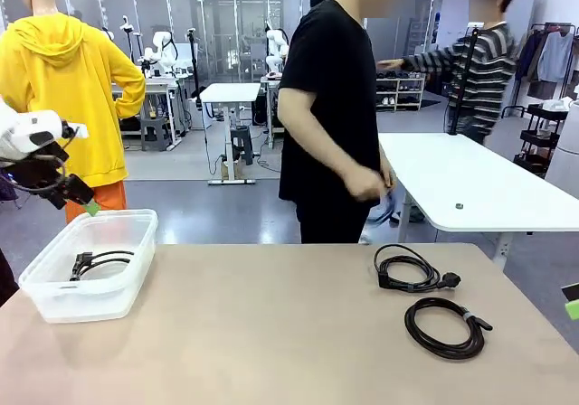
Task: Organize and store the cables.
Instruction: Place the Power Cable into the Organizing box.
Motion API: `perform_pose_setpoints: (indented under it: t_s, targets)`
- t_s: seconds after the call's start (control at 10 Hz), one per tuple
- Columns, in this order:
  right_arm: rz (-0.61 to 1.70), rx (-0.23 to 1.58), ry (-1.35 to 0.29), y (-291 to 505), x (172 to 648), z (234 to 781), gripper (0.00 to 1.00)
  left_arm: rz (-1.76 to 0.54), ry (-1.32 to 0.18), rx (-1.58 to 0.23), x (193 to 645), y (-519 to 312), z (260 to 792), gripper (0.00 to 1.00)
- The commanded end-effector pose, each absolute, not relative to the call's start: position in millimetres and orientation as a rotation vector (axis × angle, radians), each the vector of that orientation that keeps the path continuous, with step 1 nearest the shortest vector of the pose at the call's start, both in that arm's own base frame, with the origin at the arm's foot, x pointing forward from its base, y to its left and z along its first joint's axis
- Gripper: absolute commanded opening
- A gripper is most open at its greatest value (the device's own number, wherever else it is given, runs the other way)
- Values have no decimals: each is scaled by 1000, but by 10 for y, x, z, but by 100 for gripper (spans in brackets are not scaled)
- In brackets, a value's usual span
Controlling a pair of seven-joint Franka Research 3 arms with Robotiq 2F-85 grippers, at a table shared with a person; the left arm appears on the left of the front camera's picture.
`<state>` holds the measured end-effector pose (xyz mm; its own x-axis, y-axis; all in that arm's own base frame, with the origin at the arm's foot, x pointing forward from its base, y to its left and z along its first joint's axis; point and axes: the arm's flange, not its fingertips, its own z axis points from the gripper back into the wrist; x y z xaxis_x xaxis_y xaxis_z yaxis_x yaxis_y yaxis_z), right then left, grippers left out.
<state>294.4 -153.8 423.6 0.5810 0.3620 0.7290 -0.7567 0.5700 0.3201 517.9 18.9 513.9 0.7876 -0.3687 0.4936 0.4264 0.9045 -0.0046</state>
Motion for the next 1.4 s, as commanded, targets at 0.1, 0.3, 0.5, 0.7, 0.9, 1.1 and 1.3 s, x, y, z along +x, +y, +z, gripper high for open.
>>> perform_pose_setpoints:
  t_s: [0.1,0.3,0.5,0.7,0.9,1.1,1.3]
  targets:
    - [727,682,-677,-1553,2956,4238,100,-678,-584,-195,4364,176,5302,100]
    - [727,682,-677,-1553,2956,4238,100,-733,-577,-233,3868,82,5271,100]
    - [727,682,-677,-1553,2956,4238,100,-743,-581,-253,3475,81,5136,100]
    - [727,682,-677,-1553,2956,4238,100,-772,-607,-225,3340,112,5052,100]
    - [727,682,-677,-1553,2956,4238,100,-751,-615,-244,3415,179,5120,100]
    - [727,682,-677,-1553,2956,4238,100,-748,-603,-229,3425,108,5143,100]
    - [727,682,-677,-1553,2956,4238,100,-748,-603,-229,3425,108,5143,100]
